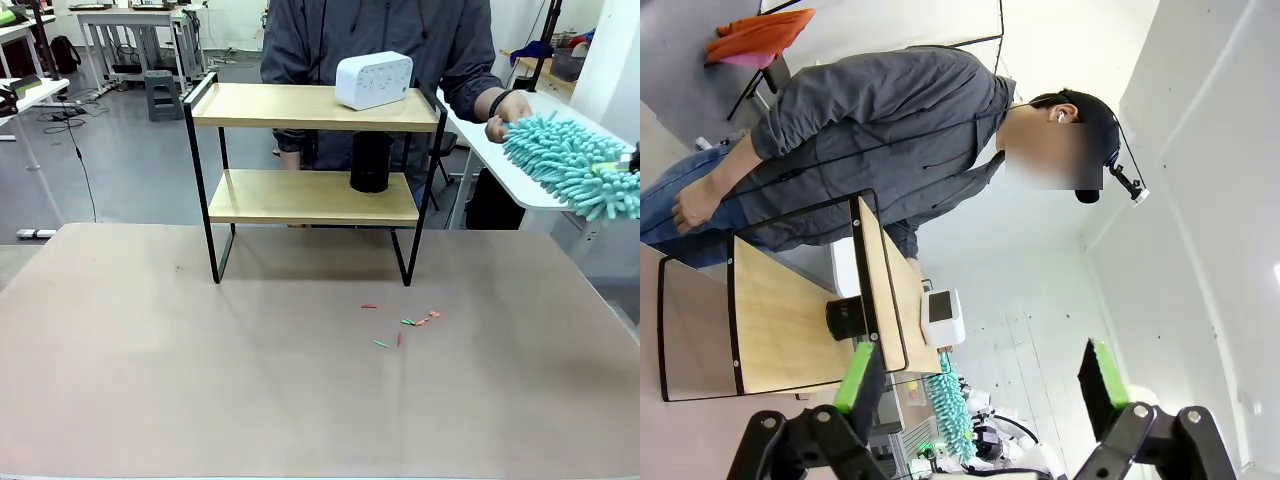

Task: Clean the shelf.
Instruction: Hand the Duster back to the human.

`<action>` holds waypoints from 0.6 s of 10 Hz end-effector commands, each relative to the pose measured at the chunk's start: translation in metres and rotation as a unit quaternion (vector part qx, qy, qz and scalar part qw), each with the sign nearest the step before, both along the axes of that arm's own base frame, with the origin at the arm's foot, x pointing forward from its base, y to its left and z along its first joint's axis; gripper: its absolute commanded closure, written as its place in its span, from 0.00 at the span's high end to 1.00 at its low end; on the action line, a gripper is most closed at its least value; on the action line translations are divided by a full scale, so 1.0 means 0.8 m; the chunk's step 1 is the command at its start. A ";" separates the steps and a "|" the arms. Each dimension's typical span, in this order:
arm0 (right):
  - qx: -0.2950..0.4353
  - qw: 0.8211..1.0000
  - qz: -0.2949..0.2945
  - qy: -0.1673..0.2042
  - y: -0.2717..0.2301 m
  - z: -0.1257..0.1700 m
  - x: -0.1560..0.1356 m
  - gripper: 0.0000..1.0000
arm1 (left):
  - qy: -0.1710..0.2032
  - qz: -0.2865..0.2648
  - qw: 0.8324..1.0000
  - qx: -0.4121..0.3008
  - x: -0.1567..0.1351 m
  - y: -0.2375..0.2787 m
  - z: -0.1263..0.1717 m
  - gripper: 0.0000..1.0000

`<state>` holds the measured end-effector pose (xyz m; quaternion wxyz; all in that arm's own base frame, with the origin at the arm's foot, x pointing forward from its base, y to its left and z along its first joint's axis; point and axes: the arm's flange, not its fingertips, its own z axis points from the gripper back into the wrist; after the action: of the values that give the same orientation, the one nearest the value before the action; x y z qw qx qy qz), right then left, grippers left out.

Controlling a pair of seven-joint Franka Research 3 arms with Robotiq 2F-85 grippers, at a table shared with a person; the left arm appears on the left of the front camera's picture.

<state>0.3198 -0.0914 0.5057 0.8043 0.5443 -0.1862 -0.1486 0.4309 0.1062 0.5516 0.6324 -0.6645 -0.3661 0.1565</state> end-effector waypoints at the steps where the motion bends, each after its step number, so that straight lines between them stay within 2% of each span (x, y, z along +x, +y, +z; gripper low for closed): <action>1: 0.005 1.000 0.013 -0.007 0.005 0.005 -0.003 1.00 | -0.002 -0.005 1.000 0.003 -0.004 -0.002 0.000 1.00; 3: 0.014 0.999 0.033 -0.022 0.016 0.013 -0.009 0.98 | 0.000 0.000 1.000 0.000 0.000 0.000 0.000 1.00; 4: 0.029 0.998 0.047 -0.033 0.025 0.018 -0.012 1.00 | -0.004 -0.045 0.999 -0.026 -0.015 0.006 0.021 1.00; 5: 0.039 0.996 0.068 -0.039 0.041 0.023 -0.015 1.00 | 0.024 -0.118 0.992 -0.030 -0.016 -0.009 0.023 1.00; 6: 0.051 0.994 0.087 -0.049 0.065 0.028 -0.016 1.00 | 0.034 -0.143 0.989 0.012 -0.010 -0.041 0.012 1.00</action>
<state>0.3115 -0.0566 0.5283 0.7913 0.5817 -0.1685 -0.0841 0.4215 0.0853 0.5608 0.6423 -0.7019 -0.2878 0.1094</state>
